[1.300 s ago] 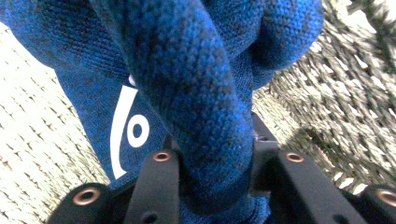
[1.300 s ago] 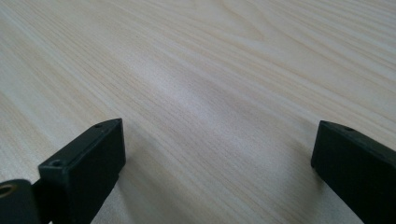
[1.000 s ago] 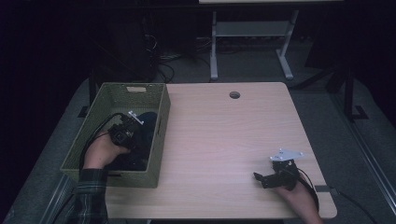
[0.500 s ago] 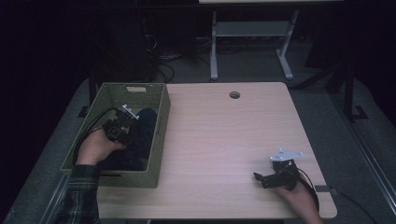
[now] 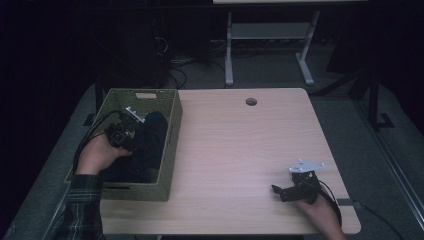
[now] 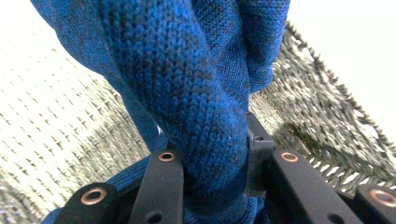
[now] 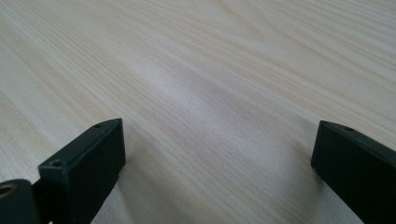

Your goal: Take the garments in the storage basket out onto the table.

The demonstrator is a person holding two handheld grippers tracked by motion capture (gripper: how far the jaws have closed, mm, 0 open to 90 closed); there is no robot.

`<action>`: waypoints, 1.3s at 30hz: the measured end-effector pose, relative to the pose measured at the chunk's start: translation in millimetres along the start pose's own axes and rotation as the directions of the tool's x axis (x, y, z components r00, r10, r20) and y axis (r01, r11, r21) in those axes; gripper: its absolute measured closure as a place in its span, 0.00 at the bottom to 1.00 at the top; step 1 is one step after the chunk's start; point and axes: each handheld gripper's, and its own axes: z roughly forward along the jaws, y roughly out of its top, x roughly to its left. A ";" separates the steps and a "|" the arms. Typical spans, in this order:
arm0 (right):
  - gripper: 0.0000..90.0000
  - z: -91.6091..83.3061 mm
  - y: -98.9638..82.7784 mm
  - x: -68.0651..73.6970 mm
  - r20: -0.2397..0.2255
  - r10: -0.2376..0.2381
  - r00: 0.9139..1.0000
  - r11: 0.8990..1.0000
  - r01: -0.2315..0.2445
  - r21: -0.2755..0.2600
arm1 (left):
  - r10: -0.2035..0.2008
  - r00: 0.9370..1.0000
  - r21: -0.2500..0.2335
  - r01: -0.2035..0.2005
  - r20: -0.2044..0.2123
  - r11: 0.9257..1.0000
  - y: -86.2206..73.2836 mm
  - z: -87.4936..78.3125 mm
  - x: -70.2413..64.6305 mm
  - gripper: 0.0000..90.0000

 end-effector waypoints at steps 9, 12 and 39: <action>0.03 0.0 0.0 0.0 0.000 0.000 1.000 1.000 0.000 0.000 | 0.011 1.000 -0.005 -0.011 -0.022 1.000 7.7 -21.3 -0.2 0.82; 0.03 0.0 0.0 0.0 0.000 0.000 1.000 1.000 0.000 0.000 | 0.012 0.999 -0.016 -0.013 -0.033 1.000 10.0 -30.4 0.4 0.82; 0.03 0.1 0.0 0.0 0.000 0.000 1.000 1.000 0.000 -0.001 | 0.044 0.995 -0.069 -0.051 -0.095 0.996 31.1 -99.5 -11.1 0.82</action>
